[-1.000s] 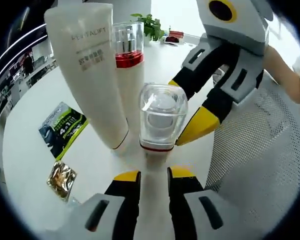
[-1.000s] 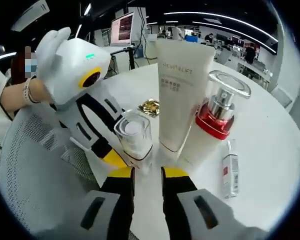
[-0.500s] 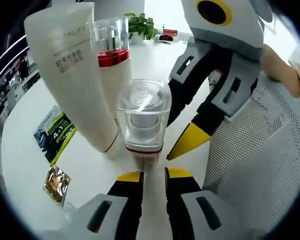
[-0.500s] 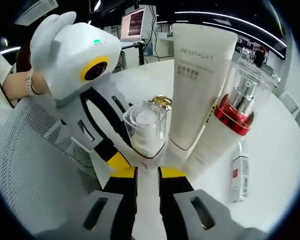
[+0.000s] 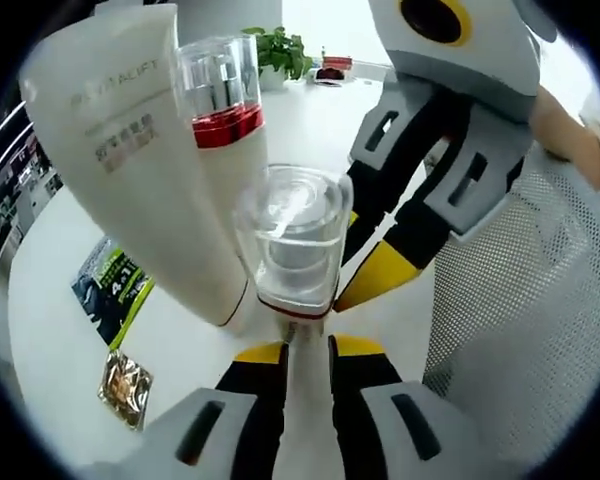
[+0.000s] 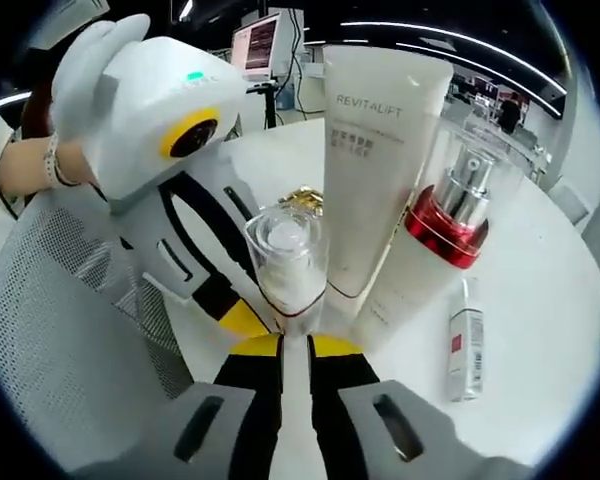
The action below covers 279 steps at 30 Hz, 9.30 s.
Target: Arrange the skincare products in the storage area until every visible bottle or jar stands upright without overlapping.
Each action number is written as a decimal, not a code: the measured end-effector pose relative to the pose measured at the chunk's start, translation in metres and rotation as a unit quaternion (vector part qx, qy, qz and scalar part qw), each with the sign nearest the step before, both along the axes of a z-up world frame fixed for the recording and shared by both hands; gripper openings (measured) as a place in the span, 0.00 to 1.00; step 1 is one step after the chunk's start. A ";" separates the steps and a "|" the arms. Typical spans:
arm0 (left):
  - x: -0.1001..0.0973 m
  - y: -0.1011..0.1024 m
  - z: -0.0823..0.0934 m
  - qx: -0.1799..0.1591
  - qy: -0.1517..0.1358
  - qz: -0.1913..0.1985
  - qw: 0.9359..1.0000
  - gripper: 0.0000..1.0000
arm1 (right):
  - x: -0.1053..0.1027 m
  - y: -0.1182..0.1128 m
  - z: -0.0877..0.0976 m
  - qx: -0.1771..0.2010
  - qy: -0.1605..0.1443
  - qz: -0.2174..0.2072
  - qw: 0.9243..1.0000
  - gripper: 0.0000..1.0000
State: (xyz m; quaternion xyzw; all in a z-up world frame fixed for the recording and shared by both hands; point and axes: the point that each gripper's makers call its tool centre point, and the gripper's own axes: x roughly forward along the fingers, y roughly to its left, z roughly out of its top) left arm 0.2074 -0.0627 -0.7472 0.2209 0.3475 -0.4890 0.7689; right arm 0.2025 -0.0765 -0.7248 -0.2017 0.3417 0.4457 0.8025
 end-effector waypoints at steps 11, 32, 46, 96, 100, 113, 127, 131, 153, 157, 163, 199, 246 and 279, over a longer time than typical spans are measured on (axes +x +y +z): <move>0.008 -0.012 0.001 -0.003 -0.010 0.002 1.000 0.12 | 0.009 -0.011 0.000 -0.011 -0.010 -0.023 1.000 0.10; 0.021 -0.026 0.001 -0.021 -0.014 0.027 0.999 0.11 | 0.018 -0.022 -0.002 -0.024 -0.017 -0.050 0.998 0.10; 0.022 -0.028 0.002 -0.026 -0.017 0.024 0.999 0.11 | 0.024 -0.028 0.000 -0.033 -0.033 -0.062 0.997 0.10; -0.004 0.104 0.076 -0.055 -0.065 0.142 0.986 0.79 | -0.001 -0.056 0.065 -0.029 -0.121 -0.115 0.985 0.74; -0.008 0.119 0.077 -0.067 -0.063 0.154 0.984 0.85 | -0.005 -0.057 0.067 -0.040 -0.130 -0.128 0.982 0.78; -0.020 0.132 0.084 -0.085 -0.072 0.138 0.984 0.98 | -0.001 -0.058 0.071 -0.026 -0.130 -0.159 0.978 0.85; -0.002 0.114 0.093 -0.113 -0.069 0.162 0.978 0.99 | 0.041 -0.099 0.048 -0.031 -0.091 -0.170 0.981 0.84; 0.003 0.108 0.094 -0.121 -0.069 0.174 0.975 0.99 | 0.059 -0.108 0.031 -0.058 -0.069 -0.147 0.985 0.82; 0.024 0.092 0.075 -0.145 -0.076 0.220 0.962 0.99 | 0.116 -0.107 -0.029 -0.108 0.030 -0.067 0.991 0.49; 0.029 0.099 0.074 -0.147 -0.073 0.241 0.957 0.97 | 0.119 -0.106 -0.037 -0.118 0.045 -0.054 0.991 0.44; 0.025 0.095 0.071 -0.138 -0.077 0.229 0.960 0.97 | 0.124 -0.104 -0.041 -0.125 0.048 -0.037 0.990 0.36; 0.010 0.067 0.082 -0.172 -0.066 0.179 0.966 0.92 | 0.103 -0.103 -0.043 -0.075 0.100 -0.127 0.984 0.20; -0.036 -0.003 0.158 -0.401 0.048 0.033 0.914 0.54 | -0.044 0.000 0.119 0.352 0.077 -0.014 0.933 0.20; -0.021 0.020 0.131 -0.310 0.039 0.061 0.948 0.17 | -0.038 0.010 0.071 0.235 0.034 0.013 0.971 0.20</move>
